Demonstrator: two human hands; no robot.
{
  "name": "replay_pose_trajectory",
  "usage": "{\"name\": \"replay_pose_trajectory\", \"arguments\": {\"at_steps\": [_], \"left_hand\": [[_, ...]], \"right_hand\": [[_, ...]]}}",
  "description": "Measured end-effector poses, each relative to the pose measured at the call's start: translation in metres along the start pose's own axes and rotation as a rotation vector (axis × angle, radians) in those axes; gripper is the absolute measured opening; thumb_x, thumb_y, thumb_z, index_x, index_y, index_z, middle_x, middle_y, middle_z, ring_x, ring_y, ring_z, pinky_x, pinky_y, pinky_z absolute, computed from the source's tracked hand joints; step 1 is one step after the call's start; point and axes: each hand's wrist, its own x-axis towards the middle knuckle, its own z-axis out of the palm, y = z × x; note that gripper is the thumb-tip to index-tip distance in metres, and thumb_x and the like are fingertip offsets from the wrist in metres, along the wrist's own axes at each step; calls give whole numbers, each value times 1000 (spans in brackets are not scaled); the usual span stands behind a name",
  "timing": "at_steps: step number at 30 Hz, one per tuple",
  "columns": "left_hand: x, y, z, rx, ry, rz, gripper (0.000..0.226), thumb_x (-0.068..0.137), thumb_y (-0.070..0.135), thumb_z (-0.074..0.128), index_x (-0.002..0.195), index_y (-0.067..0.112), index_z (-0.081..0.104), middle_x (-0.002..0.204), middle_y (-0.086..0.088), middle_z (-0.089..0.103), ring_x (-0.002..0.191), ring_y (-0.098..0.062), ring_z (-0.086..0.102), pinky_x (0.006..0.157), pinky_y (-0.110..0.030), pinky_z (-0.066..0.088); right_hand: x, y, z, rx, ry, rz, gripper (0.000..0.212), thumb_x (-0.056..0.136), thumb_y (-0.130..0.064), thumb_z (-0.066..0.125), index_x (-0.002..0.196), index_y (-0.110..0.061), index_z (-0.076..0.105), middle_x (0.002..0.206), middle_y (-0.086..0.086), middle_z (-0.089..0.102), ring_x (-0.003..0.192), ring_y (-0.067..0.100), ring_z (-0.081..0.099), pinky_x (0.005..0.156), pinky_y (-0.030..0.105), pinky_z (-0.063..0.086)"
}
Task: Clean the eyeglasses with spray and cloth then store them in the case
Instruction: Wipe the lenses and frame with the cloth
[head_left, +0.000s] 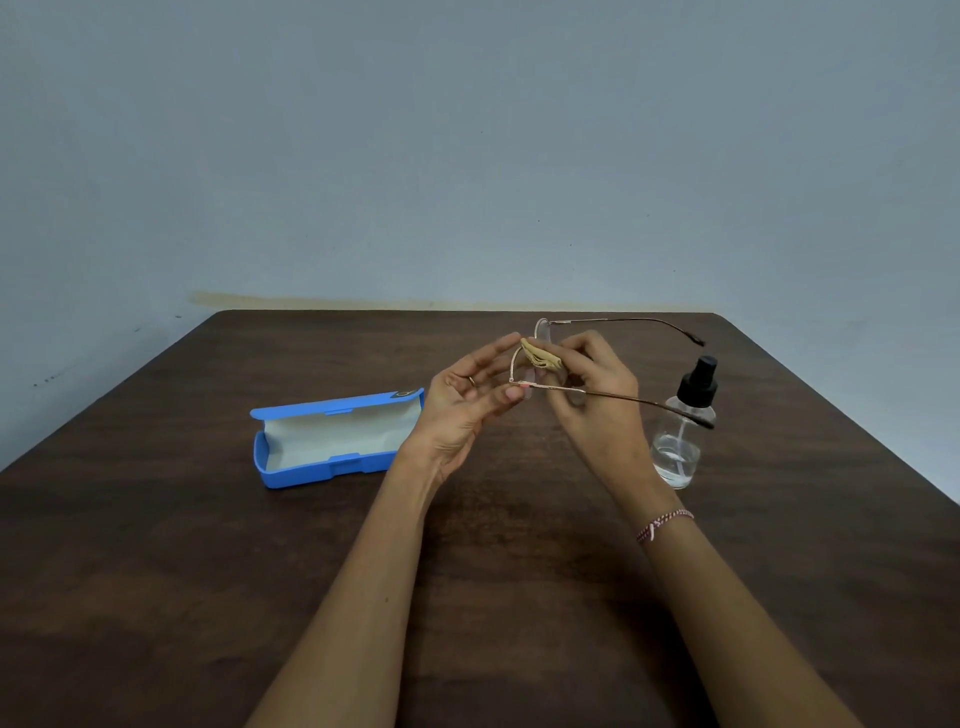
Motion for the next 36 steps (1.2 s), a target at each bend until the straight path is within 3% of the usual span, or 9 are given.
{"name": "replay_pose_trajectory", "arguments": {"at_steps": [4,8,13,17,20,24,27,32,36], "left_hand": [[1,-1,-3,-3,16,3,52,62,-2,78,109,18,67,99,1,73,93,-11,68,77,-22,56],[1,-1,-2,-25,-13,-5,50,51,15,85,99,23,74,98,0,73,93,-11,68,76,-23,55],[1,-2,-1,-12,2,9,47,67,-6,76,105,21,71,99,0,73,93,-12,68,85,-30,56],[2,0,-2,-71,-15,9,54,51,17,88,103,21,73,102,-2,73,97,-16,68,85,-29,55],[2,0,-2,-74,-30,1,58,48,24,91,103,21,73,102,0,73,97,-14,67,81,-25,55],[2,3,-2,-108,-1,17,58,45,26,92,99,20,74,96,0,74,91,-11,68,75,-23,56],[4,4,-4,-141,38,31,59,41,27,94,96,20,75,94,-1,74,89,-13,69,71,-23,56],[4,4,-3,-142,41,24,58,40,29,94,95,21,75,95,-2,74,89,-15,70,71,-25,57],[3,4,-3,-148,22,17,56,43,26,93,96,20,75,94,-1,74,90,-14,69,71,-24,57]], "right_hand": [[-1,-2,-1,31,-5,24,29,79,3,65,104,-11,70,83,0,53,74,4,51,65,7,39],[-1,-5,-1,47,-46,4,37,81,7,64,114,-9,66,89,-12,48,84,-8,50,72,5,39],[-2,-2,1,-28,-33,6,38,82,6,63,117,-8,64,91,-7,49,83,-9,49,68,3,38],[-1,-1,2,-62,-38,-7,34,82,3,63,112,-14,68,86,-4,52,73,5,51,62,6,40],[-2,-2,4,-34,-57,-41,38,81,6,63,114,-13,67,90,-6,53,77,4,53,69,6,41],[-1,-4,4,53,-73,-83,38,80,7,66,111,-14,68,99,-4,60,94,8,58,82,18,48],[-1,-6,2,135,-102,-70,30,79,8,65,104,-9,71,99,2,62,92,13,60,75,25,52],[-1,-2,-1,65,-97,-40,31,77,8,65,101,-11,72,95,0,59,84,10,57,70,16,47],[-2,-4,3,21,-105,-65,35,80,7,65,109,-11,70,103,-1,57,92,9,57,79,13,46]]}}
